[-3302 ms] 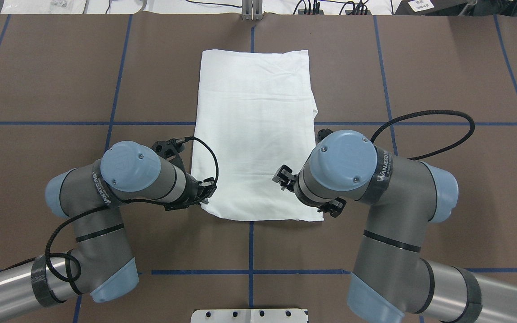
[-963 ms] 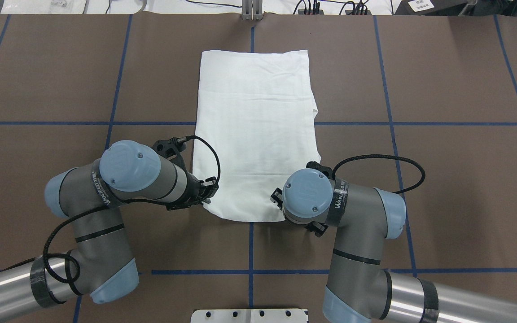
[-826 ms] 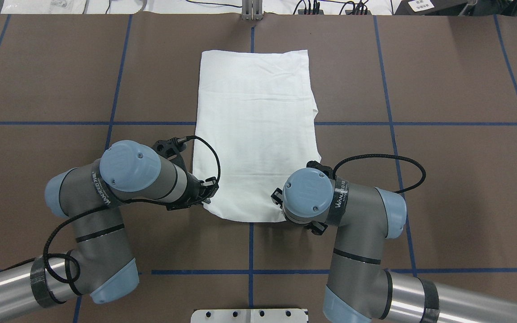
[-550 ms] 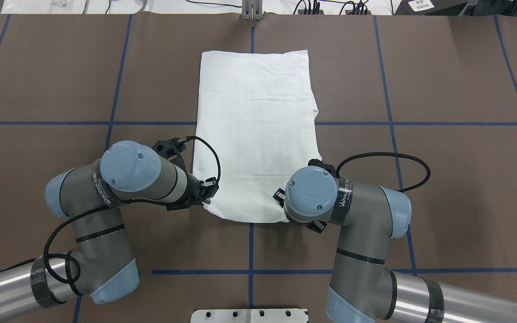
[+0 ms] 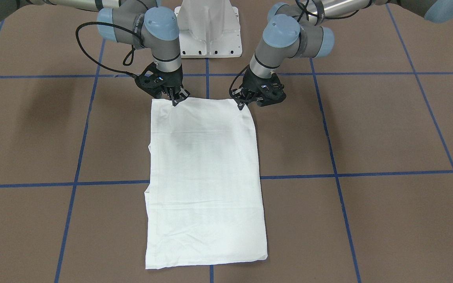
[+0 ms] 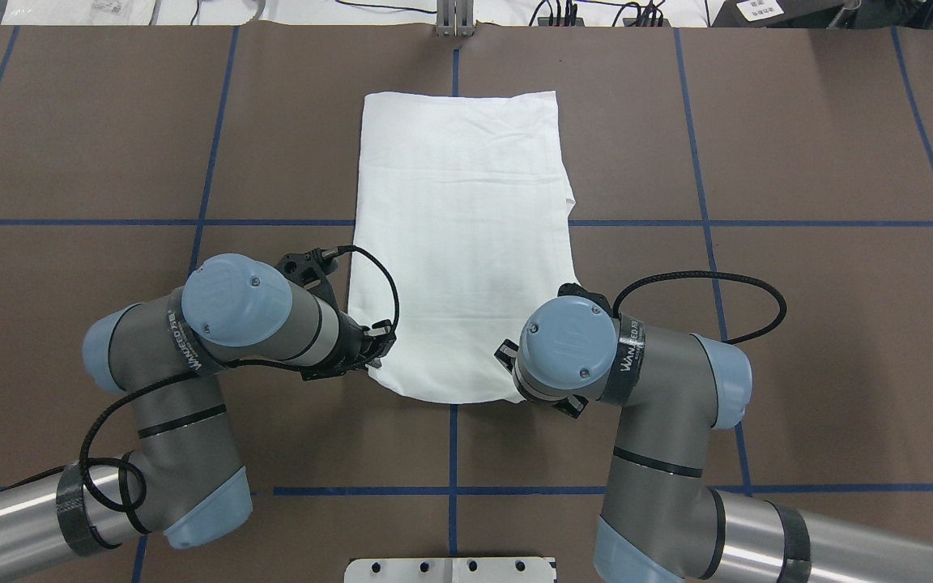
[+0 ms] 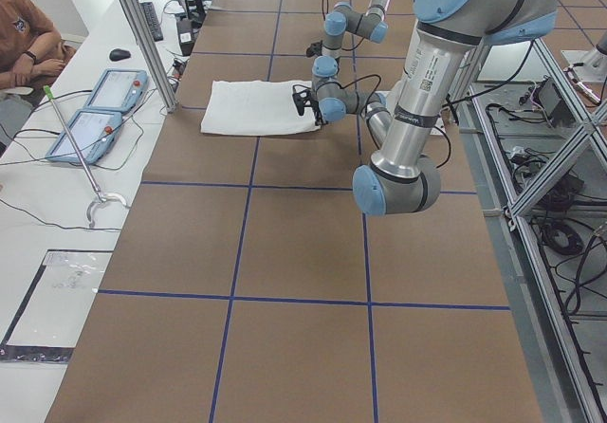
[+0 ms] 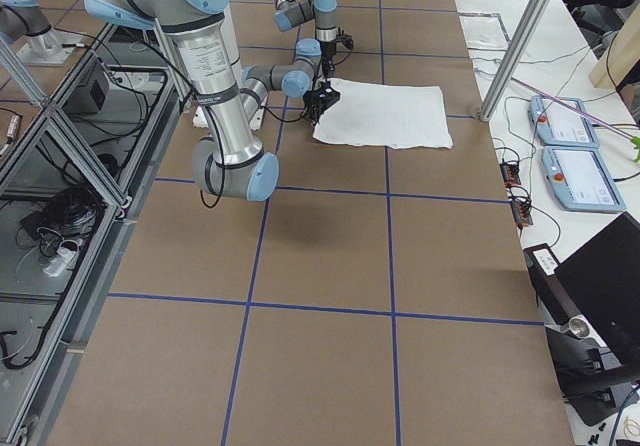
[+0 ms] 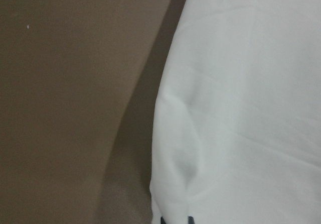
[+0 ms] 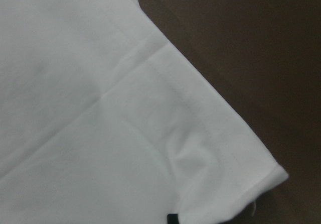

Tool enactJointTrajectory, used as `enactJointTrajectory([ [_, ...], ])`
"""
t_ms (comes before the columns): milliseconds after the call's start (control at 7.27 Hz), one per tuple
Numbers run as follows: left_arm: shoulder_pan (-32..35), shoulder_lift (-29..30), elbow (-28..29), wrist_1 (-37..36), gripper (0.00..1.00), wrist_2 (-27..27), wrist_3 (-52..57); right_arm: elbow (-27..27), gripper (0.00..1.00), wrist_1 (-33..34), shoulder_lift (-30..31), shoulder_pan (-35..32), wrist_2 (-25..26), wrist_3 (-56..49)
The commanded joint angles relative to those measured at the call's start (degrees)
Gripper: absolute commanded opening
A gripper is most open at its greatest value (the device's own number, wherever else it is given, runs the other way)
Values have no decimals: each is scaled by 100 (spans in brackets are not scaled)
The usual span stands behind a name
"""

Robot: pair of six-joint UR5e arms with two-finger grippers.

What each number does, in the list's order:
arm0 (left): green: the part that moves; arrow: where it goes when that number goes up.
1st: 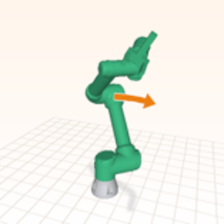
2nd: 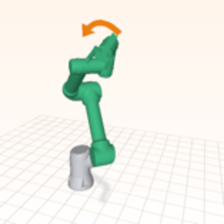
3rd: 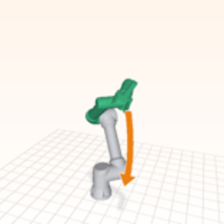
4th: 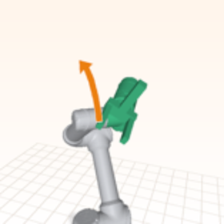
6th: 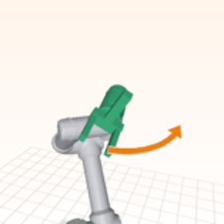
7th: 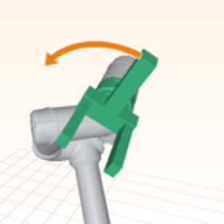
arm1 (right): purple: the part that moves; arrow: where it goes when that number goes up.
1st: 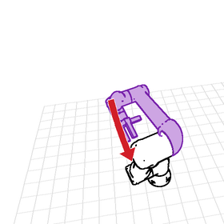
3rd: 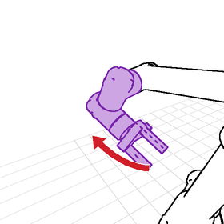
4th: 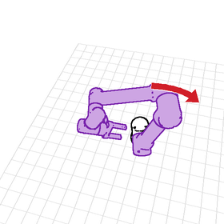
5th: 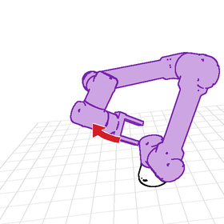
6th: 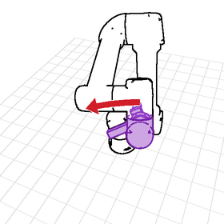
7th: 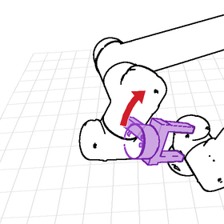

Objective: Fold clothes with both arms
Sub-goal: 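Grasp the shirt's near corners with both grippers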

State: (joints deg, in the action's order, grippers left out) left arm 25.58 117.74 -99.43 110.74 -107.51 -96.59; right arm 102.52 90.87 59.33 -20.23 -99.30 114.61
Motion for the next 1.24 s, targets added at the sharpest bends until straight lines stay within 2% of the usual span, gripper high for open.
enactJointTrajectory([
  [0,0,-49,-198,-43,0,2,0,459,0,1,348,-25,-28,-9],
  [275,-297,-76,-1126,-882,0,-24,-17,829,0,-7,483,176,-90,-53],
  [413,-551,-137,-1575,-1279,0,-25,-270,1127,0,1,570,360,-151,-53],
  [550,-841,-259,-1936,-1414,0,-33,-577,1635,0,1,858,510,-456,-53],
  [688,-1114,-374,-2166,-1572,0,-33,-693,2049,0,88,1035,537,-1007,-44],
  [826,-1195,-401,-2351,-1730,0,-33,-755,2358,0,281,1054,564,-1230,-44],
  [1101,-1196,-419,-2519,-1907,0,-42,-756,2335,0,292,854,546,-1154,-61],
])
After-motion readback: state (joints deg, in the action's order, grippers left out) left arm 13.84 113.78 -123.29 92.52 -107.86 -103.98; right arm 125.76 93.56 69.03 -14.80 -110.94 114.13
